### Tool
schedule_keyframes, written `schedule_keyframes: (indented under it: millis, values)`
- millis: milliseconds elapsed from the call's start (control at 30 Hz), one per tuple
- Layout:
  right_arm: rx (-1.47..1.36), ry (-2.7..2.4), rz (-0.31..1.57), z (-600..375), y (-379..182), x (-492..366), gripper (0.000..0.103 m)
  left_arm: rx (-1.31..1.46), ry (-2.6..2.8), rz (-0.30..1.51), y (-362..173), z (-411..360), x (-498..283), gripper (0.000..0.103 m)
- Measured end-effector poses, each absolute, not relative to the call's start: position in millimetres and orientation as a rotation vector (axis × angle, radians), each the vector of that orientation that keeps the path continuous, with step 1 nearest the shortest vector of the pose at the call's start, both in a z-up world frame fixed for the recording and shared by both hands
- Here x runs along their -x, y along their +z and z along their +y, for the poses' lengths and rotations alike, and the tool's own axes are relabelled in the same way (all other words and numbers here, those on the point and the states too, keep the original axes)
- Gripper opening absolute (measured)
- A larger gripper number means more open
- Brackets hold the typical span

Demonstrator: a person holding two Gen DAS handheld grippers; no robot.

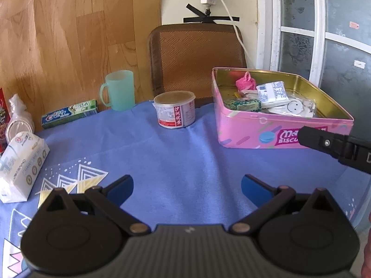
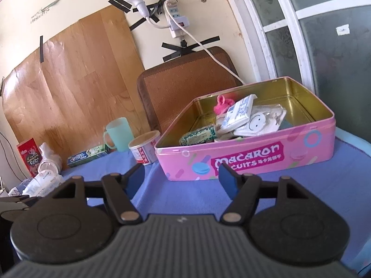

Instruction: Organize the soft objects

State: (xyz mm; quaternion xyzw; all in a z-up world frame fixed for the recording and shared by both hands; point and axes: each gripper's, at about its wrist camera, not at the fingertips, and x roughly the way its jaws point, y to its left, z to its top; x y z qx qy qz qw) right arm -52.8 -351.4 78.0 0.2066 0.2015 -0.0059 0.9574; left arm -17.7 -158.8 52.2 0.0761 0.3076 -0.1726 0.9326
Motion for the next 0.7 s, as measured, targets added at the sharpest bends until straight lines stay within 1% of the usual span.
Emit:
schedule_keyframes:
  millis: [433,700]
  values:
    - [-0.429,-0.009,0.444,-354,68,43,0.073,-0.164,-0.343,0.664,40,-162,6,0.103]
    - [-0.454,-0.02,0.44,-362,66,43,0.073,-0.195,-0.315,0.651,38,-167,7,0.103]
